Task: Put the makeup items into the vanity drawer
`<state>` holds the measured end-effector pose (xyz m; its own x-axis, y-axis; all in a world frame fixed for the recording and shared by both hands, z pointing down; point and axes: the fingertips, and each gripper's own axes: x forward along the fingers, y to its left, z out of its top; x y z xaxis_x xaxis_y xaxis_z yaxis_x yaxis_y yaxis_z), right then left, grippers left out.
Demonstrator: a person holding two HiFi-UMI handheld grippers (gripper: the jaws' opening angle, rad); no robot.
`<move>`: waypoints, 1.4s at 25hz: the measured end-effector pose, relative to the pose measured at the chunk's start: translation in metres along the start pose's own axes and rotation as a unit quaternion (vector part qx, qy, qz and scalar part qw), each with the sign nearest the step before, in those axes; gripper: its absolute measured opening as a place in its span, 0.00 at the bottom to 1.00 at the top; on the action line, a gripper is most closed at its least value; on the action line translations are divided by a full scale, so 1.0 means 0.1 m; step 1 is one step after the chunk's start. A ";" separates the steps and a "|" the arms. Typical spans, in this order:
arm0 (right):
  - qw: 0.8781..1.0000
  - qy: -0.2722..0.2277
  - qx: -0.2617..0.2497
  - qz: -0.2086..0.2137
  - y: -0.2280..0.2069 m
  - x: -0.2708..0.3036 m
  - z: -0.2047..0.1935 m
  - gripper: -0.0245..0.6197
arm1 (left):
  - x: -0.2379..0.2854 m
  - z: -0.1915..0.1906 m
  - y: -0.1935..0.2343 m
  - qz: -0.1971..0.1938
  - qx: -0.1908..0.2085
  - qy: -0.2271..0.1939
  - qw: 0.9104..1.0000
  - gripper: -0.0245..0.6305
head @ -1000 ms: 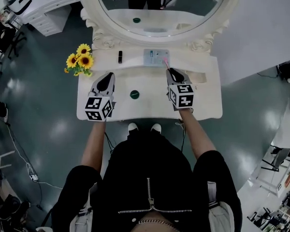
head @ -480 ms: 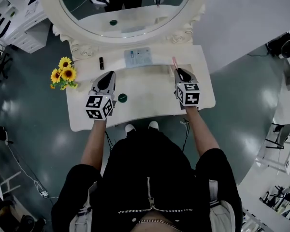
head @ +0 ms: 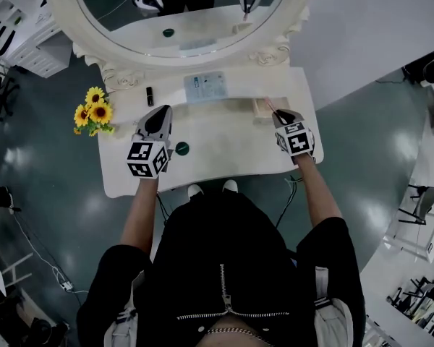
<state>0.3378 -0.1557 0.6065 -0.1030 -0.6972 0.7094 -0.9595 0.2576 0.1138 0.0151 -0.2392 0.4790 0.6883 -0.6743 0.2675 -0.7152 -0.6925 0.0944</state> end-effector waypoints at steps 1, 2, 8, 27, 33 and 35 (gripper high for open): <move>1.000 0.016 -0.006 0.011 -0.01 0.05 -0.05 0.11 | 0.00 -0.01 0.02 0.004 -0.001 0.001 1.000 0.07; 0.999 0.032 -0.012 0.020 -0.02 0.09 -0.09 0.11 | -0.01 -0.02 0.04 0.008 -0.002 0.002 1.000 0.07; 0.988 0.126 -0.071 0.059 -0.03 0.34 -0.26 0.11 | -0.07 -0.08 0.15 0.032 -0.010 0.006 0.999 0.07; 0.984 0.157 -0.072 0.053 -0.11 0.81 -0.29 0.12 | -0.44 -0.24 0.34 0.099 -0.029 0.011 0.995 0.07; 0.989 0.134 -0.038 0.040 -0.12 0.79 -0.28 0.14 | -0.52 -0.26 0.34 0.102 -0.029 0.012 0.994 0.07; 0.991 0.126 -0.028 0.033 -0.15 0.77 -0.29 0.15 | -0.54 -0.26 0.33 0.101 -0.029 0.012 0.994 0.07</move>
<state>0.3514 -0.1938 0.6792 -0.0900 -0.4895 0.8674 -0.9362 0.3387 0.0940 -0.0488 -0.2190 0.4931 0.5281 -0.7910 0.3089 -0.8443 -0.5280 0.0914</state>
